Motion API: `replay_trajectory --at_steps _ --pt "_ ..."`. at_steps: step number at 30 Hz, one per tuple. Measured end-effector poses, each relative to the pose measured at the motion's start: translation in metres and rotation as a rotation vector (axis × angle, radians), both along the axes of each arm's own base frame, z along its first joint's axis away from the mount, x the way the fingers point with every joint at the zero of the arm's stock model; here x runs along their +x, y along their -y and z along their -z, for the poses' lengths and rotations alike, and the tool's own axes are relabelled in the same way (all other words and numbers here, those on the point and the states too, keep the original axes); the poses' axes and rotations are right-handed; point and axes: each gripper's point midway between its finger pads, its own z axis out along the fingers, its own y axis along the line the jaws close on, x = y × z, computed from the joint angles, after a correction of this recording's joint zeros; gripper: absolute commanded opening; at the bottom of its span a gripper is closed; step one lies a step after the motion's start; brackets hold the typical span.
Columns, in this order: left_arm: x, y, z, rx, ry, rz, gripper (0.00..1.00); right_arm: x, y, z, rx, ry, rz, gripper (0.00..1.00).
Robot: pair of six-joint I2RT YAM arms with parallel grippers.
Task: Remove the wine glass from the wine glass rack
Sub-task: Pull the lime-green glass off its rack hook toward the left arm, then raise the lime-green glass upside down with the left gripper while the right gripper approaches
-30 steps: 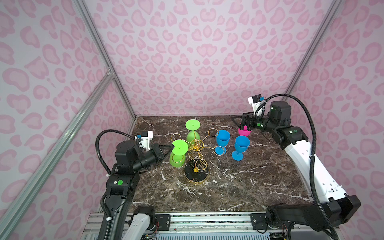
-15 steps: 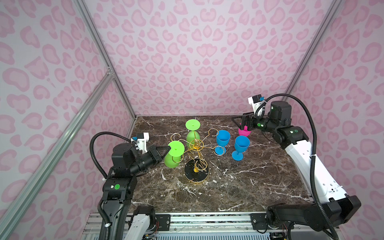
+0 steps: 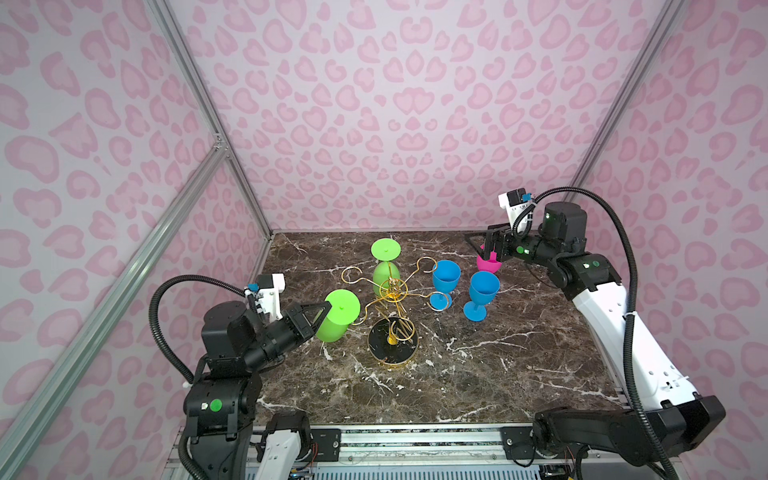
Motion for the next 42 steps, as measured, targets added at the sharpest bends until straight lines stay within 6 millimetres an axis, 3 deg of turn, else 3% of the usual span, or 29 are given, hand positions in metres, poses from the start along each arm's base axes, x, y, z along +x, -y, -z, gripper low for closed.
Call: replay_trajectory --at_steps 5,16,22,27,35,42 --pt "-0.01 -0.005 -0.011 0.025 0.018 -0.034 0.04 0.0 0.0 0.0 0.0 0.0 0.0 0.93" --pt "-0.031 -0.007 -0.076 0.059 0.181 -0.052 0.04 -0.005 0.001 -0.008 0.005 0.02 0.0 0.94" --pt "-0.044 -0.003 -0.117 0.047 0.269 -0.035 0.04 -0.008 0.002 -0.031 0.016 0.07 0.001 0.94" --pt "-0.054 0.001 -0.141 0.034 0.334 -0.016 0.04 -0.009 0.002 -0.032 0.019 0.07 -0.005 0.94" --pt "-0.026 0.011 -0.16 -0.103 0.358 0.063 0.04 -0.016 -0.004 -0.047 0.045 0.112 -0.044 0.94" --pt "-0.007 0.017 -0.199 -0.222 0.441 0.131 0.04 -0.056 -0.029 -0.087 0.04 0.317 -0.17 0.95"
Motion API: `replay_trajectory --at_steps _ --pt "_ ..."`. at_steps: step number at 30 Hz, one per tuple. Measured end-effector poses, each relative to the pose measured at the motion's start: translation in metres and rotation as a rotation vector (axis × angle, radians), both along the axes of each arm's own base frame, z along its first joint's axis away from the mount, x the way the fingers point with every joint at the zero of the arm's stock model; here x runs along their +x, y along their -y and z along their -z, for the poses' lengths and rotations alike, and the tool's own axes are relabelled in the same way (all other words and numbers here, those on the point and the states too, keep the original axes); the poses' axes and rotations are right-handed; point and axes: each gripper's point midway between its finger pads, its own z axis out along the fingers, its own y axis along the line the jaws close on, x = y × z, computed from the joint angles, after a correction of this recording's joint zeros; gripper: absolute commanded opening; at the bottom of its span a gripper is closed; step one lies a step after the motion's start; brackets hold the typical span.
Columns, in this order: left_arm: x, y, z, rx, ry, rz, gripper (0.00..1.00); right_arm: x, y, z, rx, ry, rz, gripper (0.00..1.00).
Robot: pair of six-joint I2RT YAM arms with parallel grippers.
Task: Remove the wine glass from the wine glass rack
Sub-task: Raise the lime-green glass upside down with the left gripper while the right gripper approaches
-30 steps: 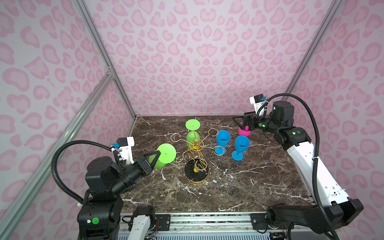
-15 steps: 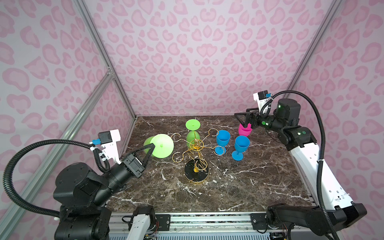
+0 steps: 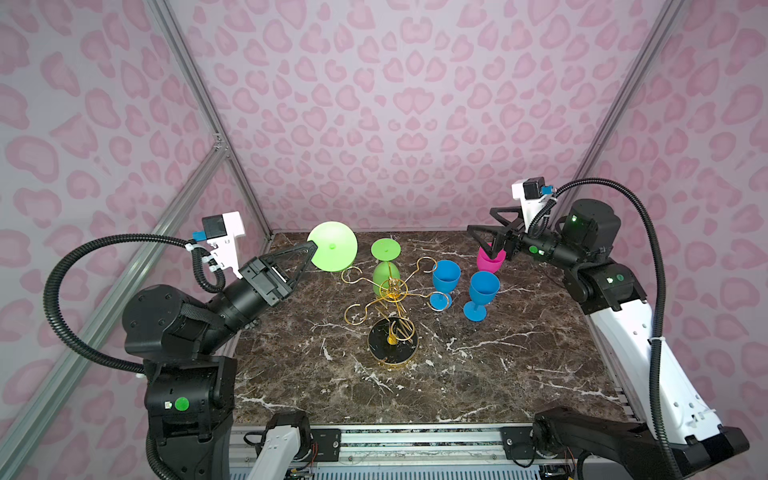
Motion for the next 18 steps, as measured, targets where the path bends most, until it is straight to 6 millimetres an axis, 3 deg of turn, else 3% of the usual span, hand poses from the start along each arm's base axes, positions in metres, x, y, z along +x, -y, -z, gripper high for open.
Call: replay_trajectory --at_steps 4,8,13,18 --pt "0.01 0.003 -0.021 -0.041 0.049 0.044 0.04 -0.029 -0.026 -0.014 -0.029 0.125 -0.102 0.97" --pt "0.028 0.011 -0.026 -0.067 0.051 0.1 0.04 -0.049 -0.051 -0.014 -0.048 0.219 -0.184 0.98" --pt "0.056 0.035 -0.029 -0.084 0.031 0.205 0.04 -0.061 -0.073 -0.02 -0.057 0.311 -0.246 0.98" --pt "0.075 0.063 -0.031 -0.086 0.024 0.303 0.04 -0.059 -0.083 -0.022 -0.056 0.384 -0.233 0.98"
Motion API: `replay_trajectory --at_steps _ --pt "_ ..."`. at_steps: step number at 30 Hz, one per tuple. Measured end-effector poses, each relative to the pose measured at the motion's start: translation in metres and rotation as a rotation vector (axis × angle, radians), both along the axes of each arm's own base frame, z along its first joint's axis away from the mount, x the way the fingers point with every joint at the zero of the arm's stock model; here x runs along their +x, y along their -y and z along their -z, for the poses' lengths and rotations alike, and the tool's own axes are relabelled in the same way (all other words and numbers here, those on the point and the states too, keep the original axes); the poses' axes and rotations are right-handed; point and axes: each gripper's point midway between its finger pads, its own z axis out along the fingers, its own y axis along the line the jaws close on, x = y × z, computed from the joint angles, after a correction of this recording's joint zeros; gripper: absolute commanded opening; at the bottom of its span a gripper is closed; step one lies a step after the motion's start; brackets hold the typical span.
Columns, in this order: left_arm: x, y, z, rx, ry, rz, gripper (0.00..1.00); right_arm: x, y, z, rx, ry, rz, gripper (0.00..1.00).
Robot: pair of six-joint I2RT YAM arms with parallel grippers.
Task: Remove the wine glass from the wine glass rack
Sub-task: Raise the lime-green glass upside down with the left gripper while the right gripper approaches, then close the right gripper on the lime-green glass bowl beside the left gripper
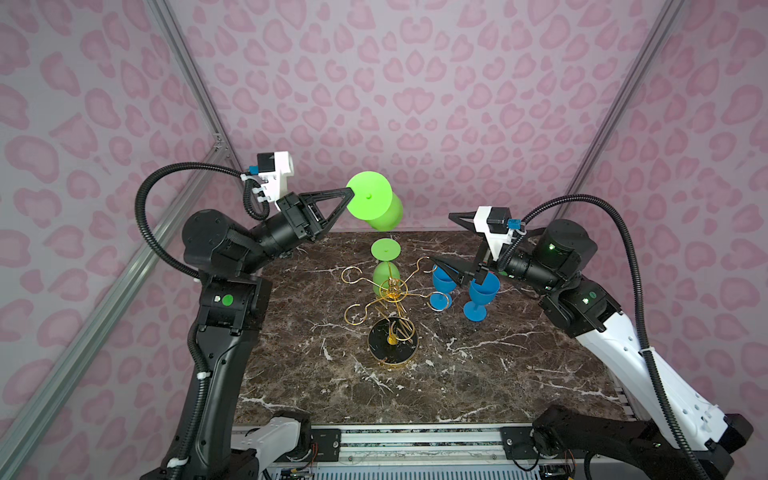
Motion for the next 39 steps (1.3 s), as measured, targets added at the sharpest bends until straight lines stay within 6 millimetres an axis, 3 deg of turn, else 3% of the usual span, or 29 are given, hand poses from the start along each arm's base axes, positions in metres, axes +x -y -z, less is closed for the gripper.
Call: replay_trajectory --at_steps 11,29,39 --pt "0.023 0.038 0.007 -0.026 -0.045 0.144 0.04 0.033 -0.006 -0.006 0.069 0.135 0.104 0.98" --pt "0.022 0.044 0.003 -0.061 -0.057 0.205 0.04 0.076 -0.034 -0.014 0.089 0.197 0.121 0.98" --pt "0.025 0.047 0.007 -0.073 -0.081 0.226 0.04 0.077 -0.044 -0.024 0.103 0.209 0.074 0.95"
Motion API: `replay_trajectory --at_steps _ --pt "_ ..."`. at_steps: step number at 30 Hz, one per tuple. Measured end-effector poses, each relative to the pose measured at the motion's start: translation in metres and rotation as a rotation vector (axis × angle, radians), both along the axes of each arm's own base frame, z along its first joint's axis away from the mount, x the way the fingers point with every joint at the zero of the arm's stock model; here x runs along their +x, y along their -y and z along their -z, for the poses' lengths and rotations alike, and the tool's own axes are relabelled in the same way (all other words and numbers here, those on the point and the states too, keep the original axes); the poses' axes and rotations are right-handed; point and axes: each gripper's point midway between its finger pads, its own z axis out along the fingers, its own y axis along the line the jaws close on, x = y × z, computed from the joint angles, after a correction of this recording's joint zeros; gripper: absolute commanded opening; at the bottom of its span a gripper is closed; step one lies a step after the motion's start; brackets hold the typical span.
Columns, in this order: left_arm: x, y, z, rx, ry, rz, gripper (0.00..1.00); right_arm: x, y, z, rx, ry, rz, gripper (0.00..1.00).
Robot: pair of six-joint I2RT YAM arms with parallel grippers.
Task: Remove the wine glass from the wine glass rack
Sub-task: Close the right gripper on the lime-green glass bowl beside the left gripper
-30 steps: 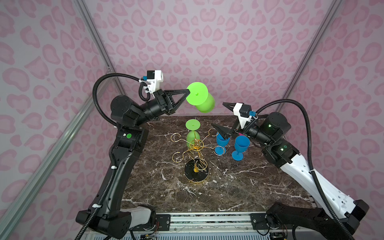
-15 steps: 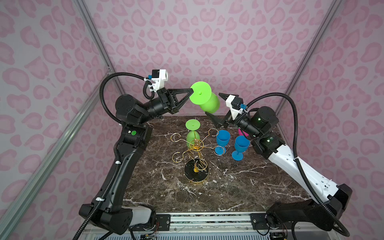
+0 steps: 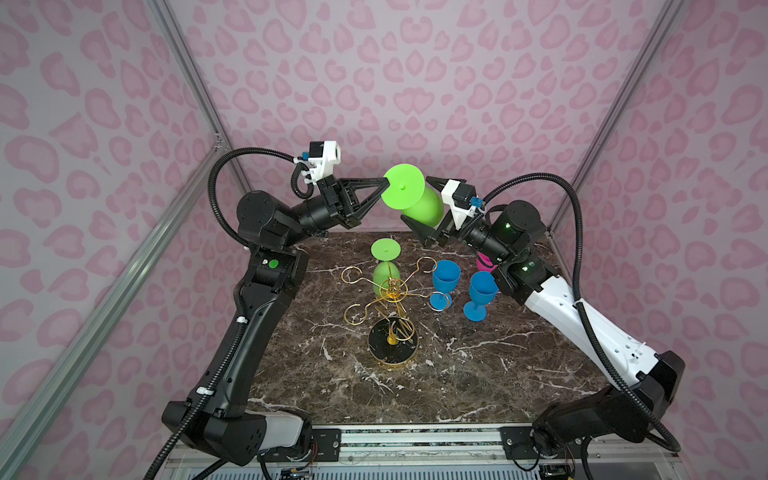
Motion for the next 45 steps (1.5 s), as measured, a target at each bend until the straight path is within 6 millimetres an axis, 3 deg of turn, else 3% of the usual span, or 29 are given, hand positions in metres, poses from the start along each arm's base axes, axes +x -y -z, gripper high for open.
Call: replay_trajectory --at_steps 4,15,22,29,34,40,45 --pt "0.002 0.001 0.001 -0.005 -0.013 0.007 0.04 0.002 -0.003 0.004 -0.006 -0.016 -0.007 0.92" --pt "0.004 0.002 0.002 -0.011 -0.026 0.021 0.04 -0.002 -0.007 0.008 -0.025 -0.027 -0.033 0.69" --pt "0.006 0.004 0.004 -0.012 -0.04 0.04 0.04 -0.004 -0.006 0.012 -0.042 -0.052 -0.03 0.61" --pt "0.005 0.005 0.005 -0.016 -0.052 0.05 0.04 -0.007 -0.004 0.013 -0.047 -0.067 -0.025 0.59" --pt "0.006 0.004 0.004 -0.02 -0.046 0.043 0.22 -0.006 -0.003 0.013 -0.04 -0.102 -0.023 0.59" --pt "0.008 0.001 0.001 -0.024 -0.004 0.009 0.41 -0.005 0.007 -0.011 0.0 -0.131 0.01 0.55" --pt "0.007 -0.002 -0.002 0.002 0.073 -0.041 0.46 -0.003 0.02 -0.024 -0.011 -0.212 0.071 0.55"
